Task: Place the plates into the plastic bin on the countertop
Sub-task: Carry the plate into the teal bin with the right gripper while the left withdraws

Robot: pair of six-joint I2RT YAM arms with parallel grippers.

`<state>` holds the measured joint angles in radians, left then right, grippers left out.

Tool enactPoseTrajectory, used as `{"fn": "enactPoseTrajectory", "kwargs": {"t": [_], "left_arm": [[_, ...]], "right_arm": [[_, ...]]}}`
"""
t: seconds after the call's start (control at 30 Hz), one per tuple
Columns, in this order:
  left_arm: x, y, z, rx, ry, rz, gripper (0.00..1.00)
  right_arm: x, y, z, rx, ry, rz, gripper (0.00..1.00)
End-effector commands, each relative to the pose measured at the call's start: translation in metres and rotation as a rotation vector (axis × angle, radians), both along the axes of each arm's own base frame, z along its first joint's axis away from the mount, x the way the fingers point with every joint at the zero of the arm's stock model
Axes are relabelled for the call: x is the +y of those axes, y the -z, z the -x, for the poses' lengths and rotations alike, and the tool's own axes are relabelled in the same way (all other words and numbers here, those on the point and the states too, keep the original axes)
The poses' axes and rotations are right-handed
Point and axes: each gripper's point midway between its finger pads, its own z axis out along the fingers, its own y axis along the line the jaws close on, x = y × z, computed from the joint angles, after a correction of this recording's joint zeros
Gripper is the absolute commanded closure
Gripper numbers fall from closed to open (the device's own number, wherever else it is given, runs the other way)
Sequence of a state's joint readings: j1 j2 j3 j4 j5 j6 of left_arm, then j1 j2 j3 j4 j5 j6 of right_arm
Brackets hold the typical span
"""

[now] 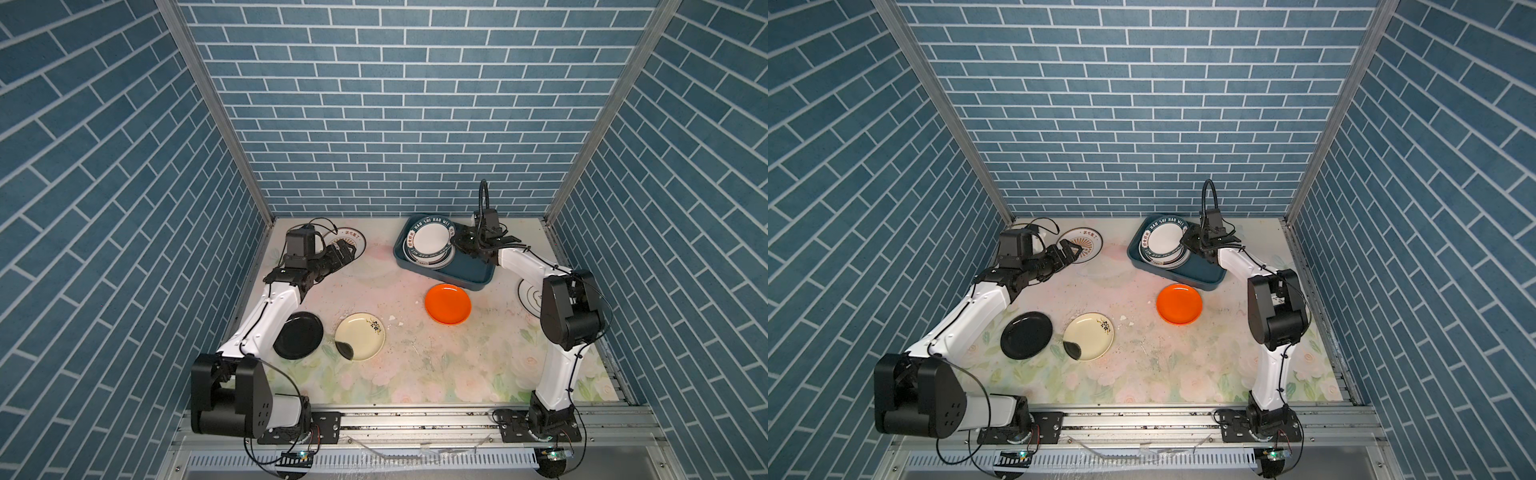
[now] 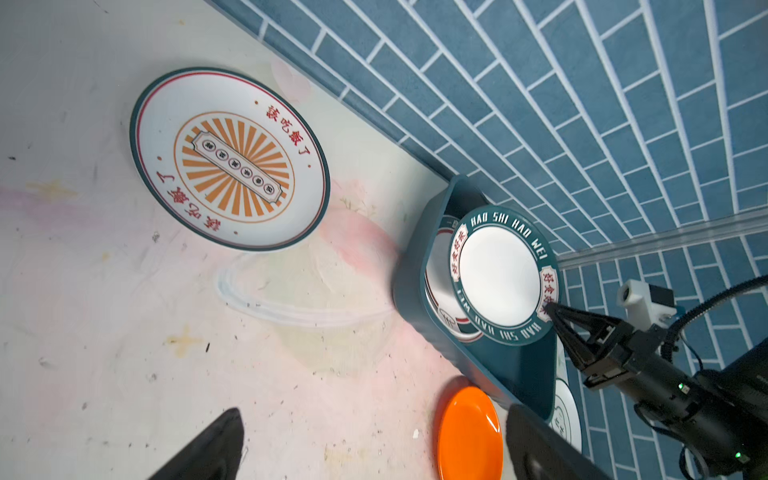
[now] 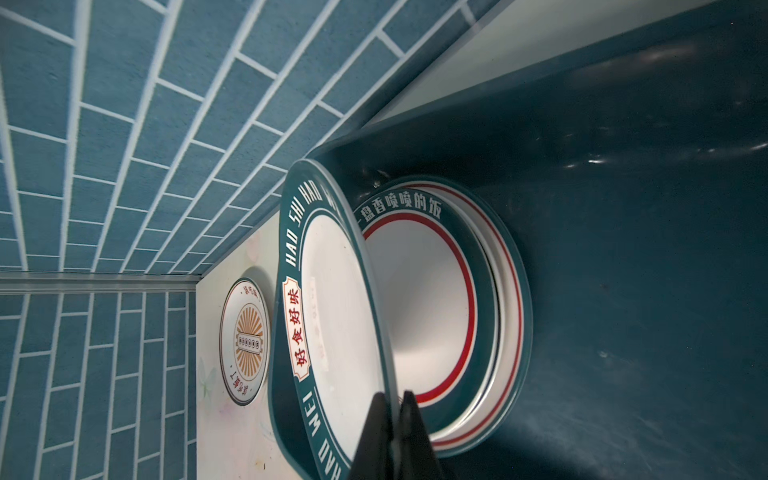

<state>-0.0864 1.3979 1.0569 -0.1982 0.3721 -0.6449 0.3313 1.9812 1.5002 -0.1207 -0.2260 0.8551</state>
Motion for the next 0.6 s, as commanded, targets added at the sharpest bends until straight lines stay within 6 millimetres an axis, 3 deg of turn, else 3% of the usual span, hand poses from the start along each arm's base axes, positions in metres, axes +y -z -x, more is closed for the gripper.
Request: {"fn": "enactPoseTrajectory", "kwargs": {"t": [0.0,0.13,0.17,0.27,0.33,0.57], "left_arm": [[0.001,-0.014,-0.021,-0.053,-0.003,0.033,0.00],[-0.003,-0.009,-0.036,-0.051,0.011,0.057,0.00],[-0.004,-0.006,-0.039,-0.046,0.015,0.061,0.00],[-0.005,-0.001,-0.044,-0.031,0.022,0.068,0.00],[-0.004,0.002,-0.048,-0.029,0.016,0.068,0.00],[0.017,0.019,-0.061,-0.003,-0.030,0.077,0.00]], "right_arm": [[0.002,0.009,-0.009,0.021,-0.030,0.011,1.00],[0.003,0.021,-0.013,0.051,-0.033,0.014,1.00],[0.005,0.022,-0.014,0.057,-0.047,0.004,0.95],[0.012,0.020,-0.012,0.090,-0.108,0.005,0.51],[0.009,0.016,-0.008,0.107,-0.127,0.043,0.36],[-0.032,-0.031,0.020,0.054,-0.123,0.297,0.29]]}}
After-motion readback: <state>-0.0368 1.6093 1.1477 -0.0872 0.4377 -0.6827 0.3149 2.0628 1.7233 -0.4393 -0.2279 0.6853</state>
